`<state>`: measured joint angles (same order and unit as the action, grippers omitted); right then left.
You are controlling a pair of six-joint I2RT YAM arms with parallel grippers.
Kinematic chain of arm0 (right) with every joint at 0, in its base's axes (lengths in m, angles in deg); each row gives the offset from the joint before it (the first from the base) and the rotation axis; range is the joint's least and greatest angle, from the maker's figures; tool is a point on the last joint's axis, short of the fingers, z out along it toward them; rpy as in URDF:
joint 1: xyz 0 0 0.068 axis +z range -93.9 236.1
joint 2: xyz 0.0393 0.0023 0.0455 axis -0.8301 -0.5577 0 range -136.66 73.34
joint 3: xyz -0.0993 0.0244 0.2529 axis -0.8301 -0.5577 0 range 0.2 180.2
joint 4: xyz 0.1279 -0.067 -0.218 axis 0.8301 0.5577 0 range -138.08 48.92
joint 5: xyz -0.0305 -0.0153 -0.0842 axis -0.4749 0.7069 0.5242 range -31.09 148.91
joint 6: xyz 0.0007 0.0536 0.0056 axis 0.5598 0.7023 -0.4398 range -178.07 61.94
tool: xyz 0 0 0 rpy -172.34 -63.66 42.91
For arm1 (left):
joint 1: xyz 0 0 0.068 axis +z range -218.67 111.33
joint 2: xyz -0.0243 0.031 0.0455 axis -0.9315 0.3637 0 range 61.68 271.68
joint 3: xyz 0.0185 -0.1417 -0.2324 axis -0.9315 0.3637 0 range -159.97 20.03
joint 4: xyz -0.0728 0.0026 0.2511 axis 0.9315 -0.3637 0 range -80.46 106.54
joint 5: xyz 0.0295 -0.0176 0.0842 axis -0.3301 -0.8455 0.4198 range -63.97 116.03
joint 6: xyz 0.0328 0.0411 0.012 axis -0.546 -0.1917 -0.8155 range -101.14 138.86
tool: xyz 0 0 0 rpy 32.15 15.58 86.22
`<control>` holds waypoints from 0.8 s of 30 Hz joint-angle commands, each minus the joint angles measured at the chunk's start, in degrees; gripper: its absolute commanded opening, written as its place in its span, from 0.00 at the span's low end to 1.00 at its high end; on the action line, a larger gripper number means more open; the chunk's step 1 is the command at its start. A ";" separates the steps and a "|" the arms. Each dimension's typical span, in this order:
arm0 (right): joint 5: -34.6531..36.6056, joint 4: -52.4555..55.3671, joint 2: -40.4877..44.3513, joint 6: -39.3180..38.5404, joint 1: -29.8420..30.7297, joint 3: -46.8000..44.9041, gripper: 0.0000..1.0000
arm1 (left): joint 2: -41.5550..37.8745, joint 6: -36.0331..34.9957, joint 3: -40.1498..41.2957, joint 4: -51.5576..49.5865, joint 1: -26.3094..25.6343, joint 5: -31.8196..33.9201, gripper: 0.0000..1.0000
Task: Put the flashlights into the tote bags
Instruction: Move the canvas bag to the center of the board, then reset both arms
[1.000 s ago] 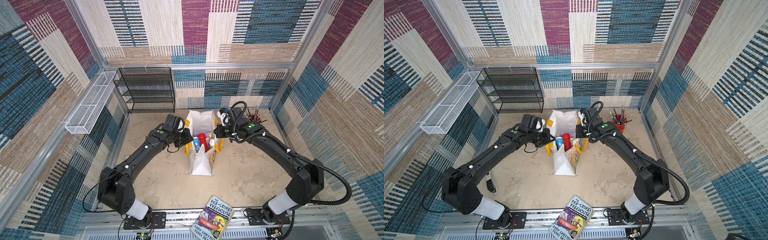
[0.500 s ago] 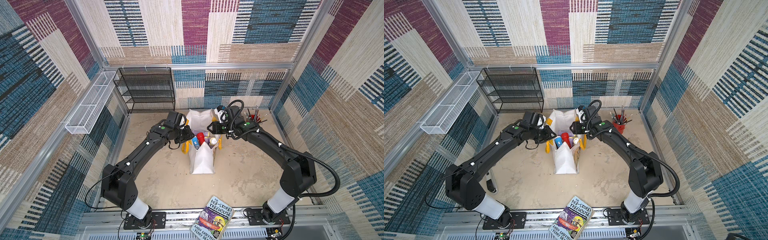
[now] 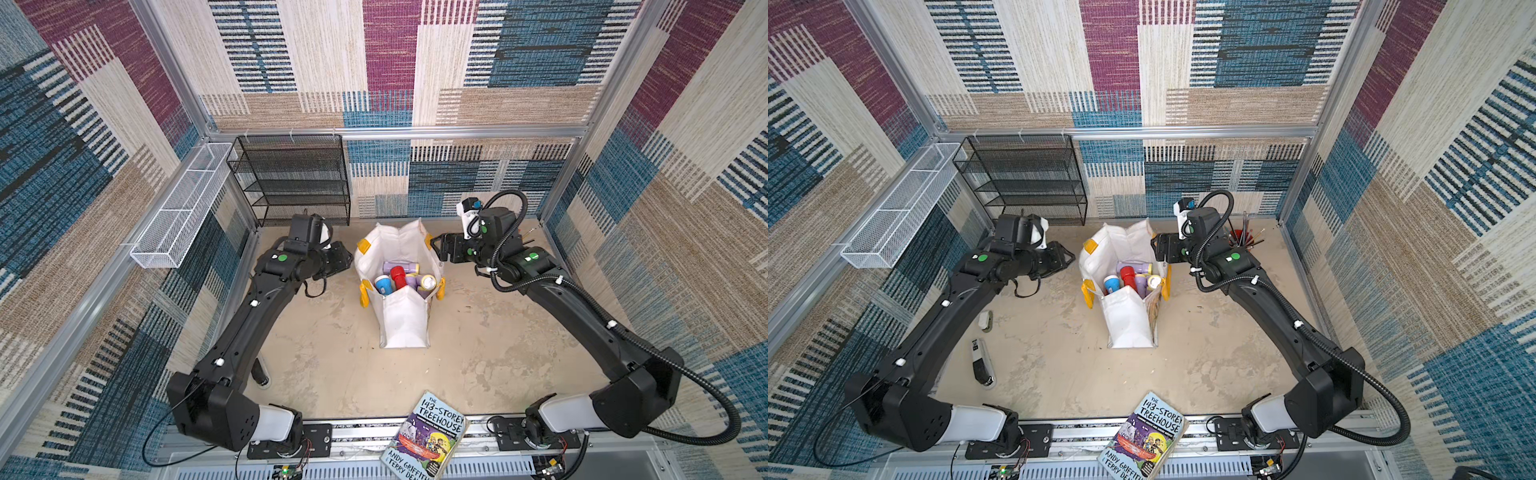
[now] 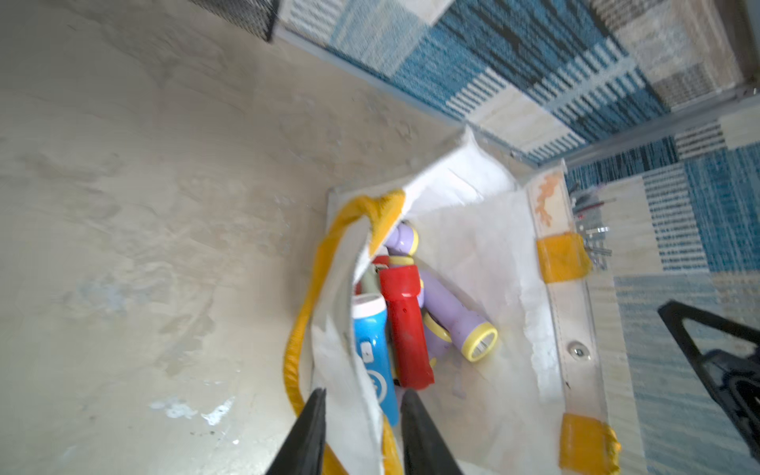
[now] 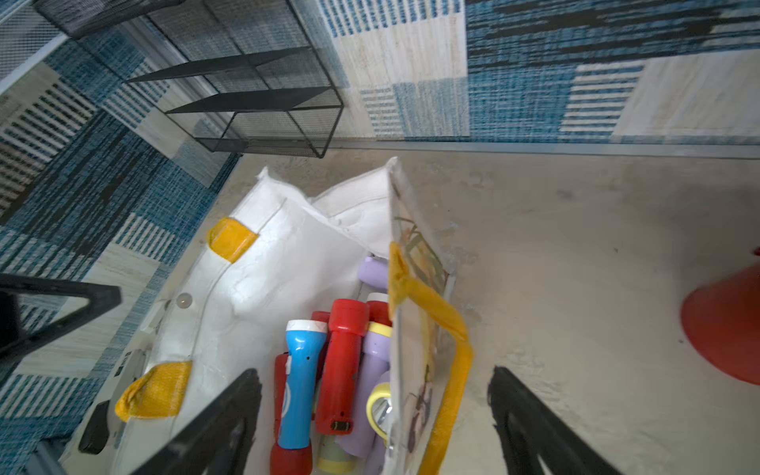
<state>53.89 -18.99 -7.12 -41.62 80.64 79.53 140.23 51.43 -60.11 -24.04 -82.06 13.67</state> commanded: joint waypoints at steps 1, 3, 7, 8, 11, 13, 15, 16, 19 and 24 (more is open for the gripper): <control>3.28 -3.59 2.02 -0.59 -2.82 -2.36 0.89 | -2.84 -3.20 2.34 0.71 4.56 2.13 0.35; 3.05 -5.62 3.38 -0.63 -5.18 -5.04 0.89 | -4.05 -4.66 4.23 0.69 7.41 4.01 0.35; 1.46 -10.32 5.63 -0.13 -11.18 -11.84 0.90 | -5.07 -8.30 7.60 2.54 10.85 6.17 0.35; 1.16 -11.82 6.25 0.02 -12.71 -14.05 0.90 | -4.87 -9.31 8.23 2.71 11.16 7.57 0.35; -0.70 -15.97 7.93 0.68 -17.16 -20.28 0.90 | -4.35 -12.26 10.26 3.88 11.61 12.17 0.36; -1.31 -19.43 9.02 0.62 -19.50 -23.99 0.91 | -4.59 -14.59 13.45 7.59 11.80 14.70 0.37; -0.46 -22.57 9.70 0.73 -21.38 -28.03 0.91 | -6.07 -16.99 18.94 15.74 11.81 15.94 0.37; 0.58 -25.22 9.89 0.92 -22.27 -30.08 0.91 | -7.00 -17.39 21.77 19.90 11.81 16.71 0.37; 6.00 -33.20 10.47 1.48 -23.81 -36.84 0.91 | -8.07 -19.23 26.79 27.56 11.81 18.04 0.37; 17.72 -45.27 11.40 0.33 -24.07 -46.99 0.91 | -7.31 -20.95 30.75 32.08 11.81 22.09 0.37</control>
<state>63.44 -52.37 3.56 -40.31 56.70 35.09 132.77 33.77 -30.71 1.01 -70.30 32.27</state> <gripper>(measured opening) 0.914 0.371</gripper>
